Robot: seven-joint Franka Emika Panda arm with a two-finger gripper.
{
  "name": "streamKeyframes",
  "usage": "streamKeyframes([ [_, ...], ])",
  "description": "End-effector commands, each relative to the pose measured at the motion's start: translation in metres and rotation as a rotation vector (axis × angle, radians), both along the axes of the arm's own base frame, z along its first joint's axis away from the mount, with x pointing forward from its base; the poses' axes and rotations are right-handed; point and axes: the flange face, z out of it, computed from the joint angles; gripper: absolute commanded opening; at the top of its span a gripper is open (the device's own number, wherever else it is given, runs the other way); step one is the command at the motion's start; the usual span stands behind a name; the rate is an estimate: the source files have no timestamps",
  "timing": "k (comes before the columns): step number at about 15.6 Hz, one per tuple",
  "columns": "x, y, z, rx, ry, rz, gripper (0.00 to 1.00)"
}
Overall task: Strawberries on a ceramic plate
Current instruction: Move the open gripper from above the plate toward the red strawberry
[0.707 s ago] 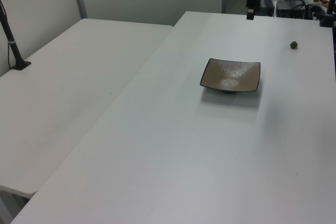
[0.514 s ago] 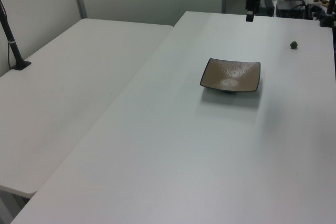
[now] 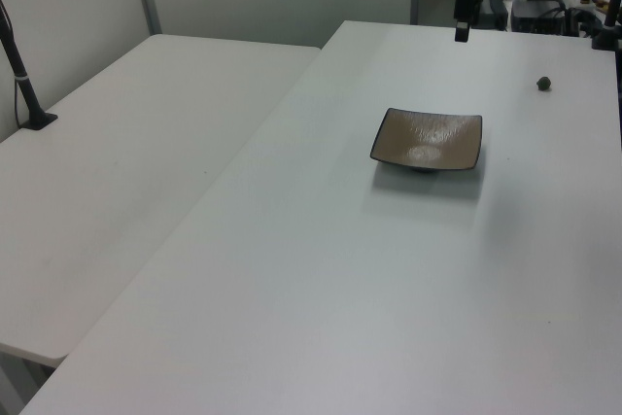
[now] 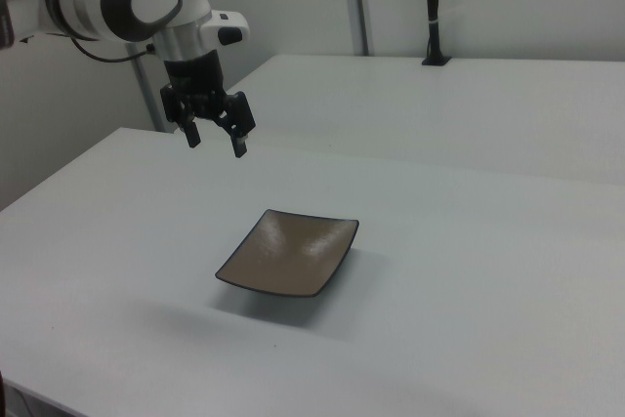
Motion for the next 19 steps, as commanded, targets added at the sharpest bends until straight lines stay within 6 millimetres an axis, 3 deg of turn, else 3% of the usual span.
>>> streamKeyframes([
  [1, 0.0, 0.0, -0.003, -0.001, -0.003, 0.017, 1.0],
  [4, 0.0, -0.002, -0.005, -0.009, -0.005, 0.142, 1.0],
  [9, 0.001, -0.029, -0.008, -0.022, -0.003, 0.484, 1.0],
  [15, -0.002, -0.051, -0.012, -0.063, 0.027, 0.656, 1.0],
  [17, -0.001, -0.072, -0.015, -0.068, 0.033, 0.629, 1.0],
  [19, -0.001, -0.108, -0.021, -0.063, 0.047, 0.576, 1.0],
])
